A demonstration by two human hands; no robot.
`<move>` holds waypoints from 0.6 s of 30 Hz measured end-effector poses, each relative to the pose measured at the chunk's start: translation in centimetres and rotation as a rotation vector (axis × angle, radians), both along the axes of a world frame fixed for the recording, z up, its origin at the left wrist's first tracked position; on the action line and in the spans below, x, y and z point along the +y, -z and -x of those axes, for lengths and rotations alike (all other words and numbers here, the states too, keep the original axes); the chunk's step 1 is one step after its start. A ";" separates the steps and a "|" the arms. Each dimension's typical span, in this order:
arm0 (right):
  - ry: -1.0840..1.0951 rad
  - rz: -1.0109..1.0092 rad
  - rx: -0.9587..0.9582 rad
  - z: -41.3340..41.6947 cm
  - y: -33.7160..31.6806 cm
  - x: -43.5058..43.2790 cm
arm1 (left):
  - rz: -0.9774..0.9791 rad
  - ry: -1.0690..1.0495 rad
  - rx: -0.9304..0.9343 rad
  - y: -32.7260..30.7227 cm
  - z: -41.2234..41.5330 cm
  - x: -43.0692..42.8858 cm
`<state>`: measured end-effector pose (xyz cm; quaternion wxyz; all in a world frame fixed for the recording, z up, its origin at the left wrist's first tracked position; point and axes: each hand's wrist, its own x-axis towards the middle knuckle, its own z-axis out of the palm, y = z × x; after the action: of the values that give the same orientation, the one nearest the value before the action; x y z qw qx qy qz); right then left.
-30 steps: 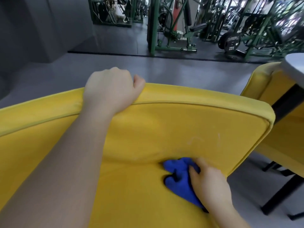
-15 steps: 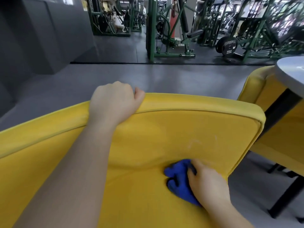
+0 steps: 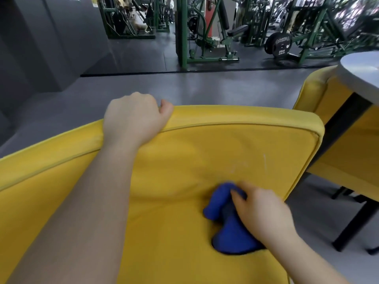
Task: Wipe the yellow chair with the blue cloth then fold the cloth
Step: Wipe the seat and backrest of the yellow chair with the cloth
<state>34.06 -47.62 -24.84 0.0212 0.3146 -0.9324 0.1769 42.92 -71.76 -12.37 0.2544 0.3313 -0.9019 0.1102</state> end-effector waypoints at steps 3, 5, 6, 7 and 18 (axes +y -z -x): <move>-0.020 0.542 0.386 0.7 -4.5 -1.4 | 0.005 -0.007 0.020 0.0 -0.2 -0.1; -0.030 0.535 0.554 1.8 -4.0 -2.6 | 0.011 -0.003 0.020 0.0 -0.1 0.0; -0.071 0.441 0.558 1.7 -2.6 -2.9 | 0.008 0.001 0.017 0.0 -0.1 0.1; -0.118 0.303 0.535 1.5 -0.7 -2.9 | 0.005 0.005 0.013 -0.1 -0.2 0.2; -0.090 0.432 0.724 3.6 -6.2 -1.1 | 0.002 -0.055 -0.020 -0.1 -0.2 0.0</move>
<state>30.43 -48.68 -18.60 0.4052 0.3851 -0.7916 0.2468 43.13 -71.78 -12.26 0.2424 0.3543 -0.8949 0.1215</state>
